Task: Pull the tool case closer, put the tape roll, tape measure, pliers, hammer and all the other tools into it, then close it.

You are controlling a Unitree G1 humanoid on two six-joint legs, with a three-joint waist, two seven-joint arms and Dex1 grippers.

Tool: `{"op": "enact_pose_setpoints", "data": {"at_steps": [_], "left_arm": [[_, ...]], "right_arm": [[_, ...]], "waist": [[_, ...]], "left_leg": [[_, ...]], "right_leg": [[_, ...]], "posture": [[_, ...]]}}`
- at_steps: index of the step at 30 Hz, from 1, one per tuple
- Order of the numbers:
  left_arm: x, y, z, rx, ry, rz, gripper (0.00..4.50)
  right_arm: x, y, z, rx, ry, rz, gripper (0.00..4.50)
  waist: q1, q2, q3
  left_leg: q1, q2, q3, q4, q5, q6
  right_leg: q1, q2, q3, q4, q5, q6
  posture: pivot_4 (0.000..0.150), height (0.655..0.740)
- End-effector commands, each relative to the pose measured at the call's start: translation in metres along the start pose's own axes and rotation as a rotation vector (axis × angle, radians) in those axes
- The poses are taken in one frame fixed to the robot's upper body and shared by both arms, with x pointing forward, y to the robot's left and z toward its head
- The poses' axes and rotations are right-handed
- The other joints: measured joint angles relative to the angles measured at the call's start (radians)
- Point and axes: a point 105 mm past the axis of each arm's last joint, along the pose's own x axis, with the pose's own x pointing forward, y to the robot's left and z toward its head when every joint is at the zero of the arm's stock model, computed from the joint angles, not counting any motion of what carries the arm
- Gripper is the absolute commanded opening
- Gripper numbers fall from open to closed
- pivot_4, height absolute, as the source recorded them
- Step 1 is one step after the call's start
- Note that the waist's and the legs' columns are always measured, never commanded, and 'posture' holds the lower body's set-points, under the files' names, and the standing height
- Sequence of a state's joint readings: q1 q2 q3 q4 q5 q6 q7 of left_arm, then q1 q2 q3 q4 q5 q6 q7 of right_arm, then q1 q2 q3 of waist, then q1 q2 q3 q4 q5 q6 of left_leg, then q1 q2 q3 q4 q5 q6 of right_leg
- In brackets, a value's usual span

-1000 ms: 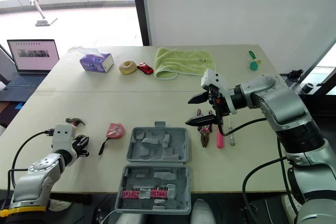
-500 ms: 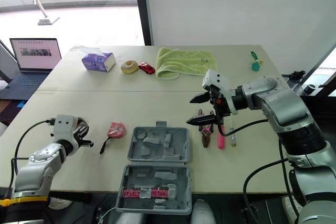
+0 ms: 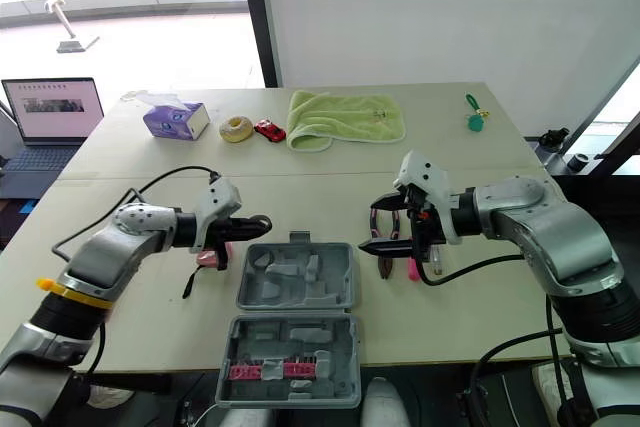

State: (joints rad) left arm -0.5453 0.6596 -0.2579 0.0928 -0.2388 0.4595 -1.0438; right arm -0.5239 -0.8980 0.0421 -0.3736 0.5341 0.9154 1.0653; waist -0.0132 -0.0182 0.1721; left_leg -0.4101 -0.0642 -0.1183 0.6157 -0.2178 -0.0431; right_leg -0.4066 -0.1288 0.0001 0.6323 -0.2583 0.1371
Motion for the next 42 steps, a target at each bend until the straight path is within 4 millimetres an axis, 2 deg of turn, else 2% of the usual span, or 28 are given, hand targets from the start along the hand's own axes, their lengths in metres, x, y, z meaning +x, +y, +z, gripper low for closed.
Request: {"op": "enact_pose_setpoints", "data": {"at_steps": [1, 11, 24, 28, 40, 42], "left_arm": [[0.001, 0.003, 0.002, 0.048, 0.007, -0.030, 0.06], [0.010, -0.009, -0.031, 0.030, 0.089, -0.105, 0.06], [0.012, -0.014, -0.055, 0.019, 0.160, -0.121, 0.06], [0.008, -0.004, -0.056, 0.015, 0.164, -0.060, 0.06], [0.007, 0.001, -0.046, 0.009, 0.130, -0.029, 0.06], [0.005, 0.003, -0.042, -0.011, 0.115, -0.019, 0.73]], "right_arm": [[-0.004, 0.005, 0.011, -0.032, -0.040, -0.030, 4.50], [-0.006, 0.010, 0.005, 0.002, -0.057, -0.094, 4.50], [-0.008, 0.008, 0.004, 0.000, -0.055, -0.107, 4.50], [-0.007, 0.007, 0.003, 0.002, -0.053, -0.109, 4.50], [-0.005, 0.004, 0.002, -0.004, -0.049, -0.099, 4.50], [-0.004, 0.003, 0.001, -0.004, -0.050, -0.099, 4.50]], "waist": [[-0.001, 0.000, 0.000], [0.002, 0.000, 0.000], [0.001, 0.000, 0.000], [0.000, 0.000, 0.000], [-0.002, 0.000, 0.000], [-0.002, 0.000, 0.000]], "left_leg": [[0.000, 0.000, 0.000, 0.000, 0.000, 0.000], [0.000, 0.000, 0.000, 0.000, 0.000, 0.000], [0.000, 0.000, 0.000, 0.001, 0.000, 0.000], [0.001, 0.001, 0.000, 0.001, 0.000, 0.000], [0.001, 0.002, 0.000, 0.001, 0.000, 0.000], [0.001, 0.002, 0.000, 0.001, 0.000, 0.000]], "right_leg": [[0.000, 0.000, 0.000, 0.000, 0.000, 0.000], [0.001, 0.000, 0.000, 0.000, 0.000, 0.000], [0.001, 0.000, 0.000, 0.000, 0.000, 0.000], [0.001, 0.000, 0.000, 0.000, 0.000, 0.000], [0.001, 0.001, 0.000, 0.001, 0.000, 0.000], [0.001, 0.001, 0.000, 0.001, 0.000, 0.000]], "posture": [[0.150, 0.7400], [0.150, 0.7400], [0.150, 0.7400], [0.150, 0.7400], [0.150, 0.7400], [0.150, 0.7400]]}}
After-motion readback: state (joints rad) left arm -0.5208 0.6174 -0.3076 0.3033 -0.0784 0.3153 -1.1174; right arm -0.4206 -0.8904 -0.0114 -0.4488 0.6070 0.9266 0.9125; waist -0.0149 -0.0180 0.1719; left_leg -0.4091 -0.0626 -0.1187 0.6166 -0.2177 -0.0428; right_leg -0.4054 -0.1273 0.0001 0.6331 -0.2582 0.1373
